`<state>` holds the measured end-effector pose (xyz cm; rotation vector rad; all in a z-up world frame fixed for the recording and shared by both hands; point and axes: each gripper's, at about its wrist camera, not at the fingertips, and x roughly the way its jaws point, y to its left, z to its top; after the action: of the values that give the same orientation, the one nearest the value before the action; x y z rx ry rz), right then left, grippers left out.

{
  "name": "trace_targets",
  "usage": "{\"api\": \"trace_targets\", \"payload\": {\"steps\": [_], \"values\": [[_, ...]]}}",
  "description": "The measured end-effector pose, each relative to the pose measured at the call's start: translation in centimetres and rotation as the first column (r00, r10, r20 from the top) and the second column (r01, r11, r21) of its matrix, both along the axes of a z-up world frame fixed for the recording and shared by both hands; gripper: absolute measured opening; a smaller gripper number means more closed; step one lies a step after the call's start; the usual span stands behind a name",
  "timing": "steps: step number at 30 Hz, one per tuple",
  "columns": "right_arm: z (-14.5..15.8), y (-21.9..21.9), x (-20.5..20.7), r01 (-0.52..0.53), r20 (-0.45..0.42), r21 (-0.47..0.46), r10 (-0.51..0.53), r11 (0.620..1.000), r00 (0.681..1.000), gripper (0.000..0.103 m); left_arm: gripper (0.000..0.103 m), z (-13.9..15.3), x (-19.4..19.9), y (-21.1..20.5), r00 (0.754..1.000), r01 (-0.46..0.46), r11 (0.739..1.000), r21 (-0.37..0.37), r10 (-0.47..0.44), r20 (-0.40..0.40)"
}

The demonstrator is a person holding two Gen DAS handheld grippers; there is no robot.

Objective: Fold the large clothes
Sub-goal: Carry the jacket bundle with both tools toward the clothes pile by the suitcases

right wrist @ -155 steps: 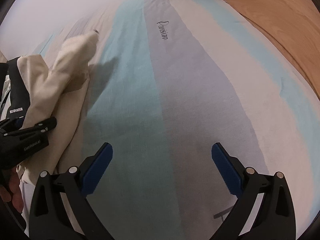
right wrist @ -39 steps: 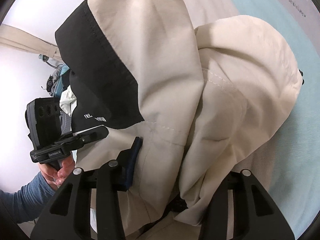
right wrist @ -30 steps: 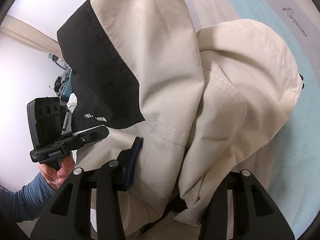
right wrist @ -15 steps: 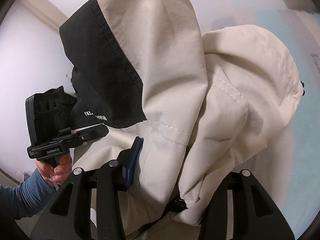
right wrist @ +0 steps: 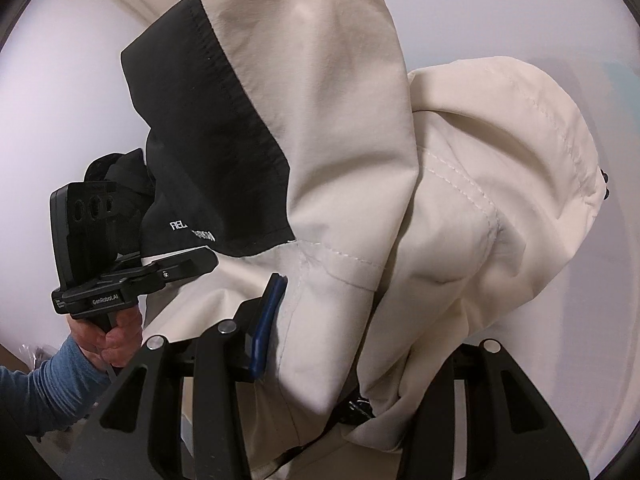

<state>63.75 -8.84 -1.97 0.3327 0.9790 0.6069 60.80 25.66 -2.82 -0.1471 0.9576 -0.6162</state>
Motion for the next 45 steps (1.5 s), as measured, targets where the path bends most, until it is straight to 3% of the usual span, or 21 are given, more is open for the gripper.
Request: {"api": "trace_targets", "payload": {"steps": [9, 16, 22, 24, 28, 35, 41, 45], "values": [[2.2, 15.2, 6.0, -0.075, 0.015, -0.004, 0.075, 0.997, 0.997, 0.04, 0.035, 2.4, 4.4, 15.9, 0.997, -0.08, 0.997, 0.011, 0.08, -0.004], [4.3, 22.9, 12.2, -0.142, 0.054, -0.026, 0.144, 0.989, 0.988, 0.04, 0.035, 4.1, 10.7, 25.8, 0.995, -0.1, 0.994, 0.034, 0.099, 0.028], [3.9, 28.3, 19.3, -0.204, 0.064, -0.083, 0.21, 0.975, 0.976, 0.04, 0.035, 4.1, 17.4, 34.4, 0.99, -0.14, 0.989, 0.041, 0.139, 0.014], [3.3, 30.3, 22.1, -0.225, 0.06, -0.103, 0.232, 0.969, 0.971, 0.04, 0.035, 4.0, 19.6, 34.3, 0.987, -0.159, 0.987, 0.037, 0.159, 0.007], [1.5, 32.6, 26.4, -0.242, 0.025, -0.102, 0.246, 0.965, 0.969, 0.04, 0.035, 2.1, 24.5, 38.0, 0.98, -0.198, 0.98, 0.026, 0.199, -0.019], [-3.3, 35.5, 32.4, -0.238, -0.025, -0.12, 0.237, 0.964, 0.971, 0.04, 0.036, -0.7, 32.2, 41.3, 0.971, -0.233, 0.969, 0.081, 0.236, -0.036], [-8.7, 35.1, 35.3, -0.202, -0.082, -0.187, 0.189, 0.961, 0.979, 0.04, 0.036, -5.1, 34.4, 40.4, 0.969, -0.234, 0.958, 0.168, 0.244, -0.04], [-10.9, 39.6, 36.5, -0.196, -0.126, -0.211, 0.172, 0.958, 0.977, 0.041, 0.037, -6.8, 35.0, 39.5, 0.972, -0.218, 0.951, 0.22, 0.231, -0.035]]}}
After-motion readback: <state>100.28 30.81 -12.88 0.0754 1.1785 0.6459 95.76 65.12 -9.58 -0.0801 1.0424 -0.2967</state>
